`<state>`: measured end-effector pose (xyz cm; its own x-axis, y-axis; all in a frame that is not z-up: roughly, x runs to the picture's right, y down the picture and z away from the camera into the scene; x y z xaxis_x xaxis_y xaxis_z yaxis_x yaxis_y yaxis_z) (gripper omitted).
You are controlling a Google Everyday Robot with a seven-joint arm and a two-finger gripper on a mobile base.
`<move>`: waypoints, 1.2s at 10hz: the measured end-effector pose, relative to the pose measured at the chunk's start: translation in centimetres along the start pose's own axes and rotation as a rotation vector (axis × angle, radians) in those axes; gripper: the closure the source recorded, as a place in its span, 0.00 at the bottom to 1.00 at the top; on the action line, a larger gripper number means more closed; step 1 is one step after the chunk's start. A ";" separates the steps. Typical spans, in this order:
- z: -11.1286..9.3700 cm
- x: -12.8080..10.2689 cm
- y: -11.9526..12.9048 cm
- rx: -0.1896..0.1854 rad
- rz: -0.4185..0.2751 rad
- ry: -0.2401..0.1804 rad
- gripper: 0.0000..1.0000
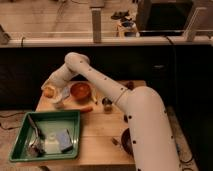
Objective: Place apple in paper cup
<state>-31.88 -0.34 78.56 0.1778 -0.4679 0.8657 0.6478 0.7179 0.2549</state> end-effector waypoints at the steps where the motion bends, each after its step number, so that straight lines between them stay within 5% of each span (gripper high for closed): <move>1: 0.1 0.1 0.1 -0.013 0.001 0.004 1.00; 3: 0.7 0.3 0.3 -0.044 0.006 0.006 0.94; 10: 1.0 0.5 0.6 -0.096 0.006 0.021 0.26; 12: 0.9 0.5 0.6 -0.096 0.002 0.038 0.20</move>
<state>-32.07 0.37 79.51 0.2056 -0.4872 0.8488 0.7155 0.6666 0.2093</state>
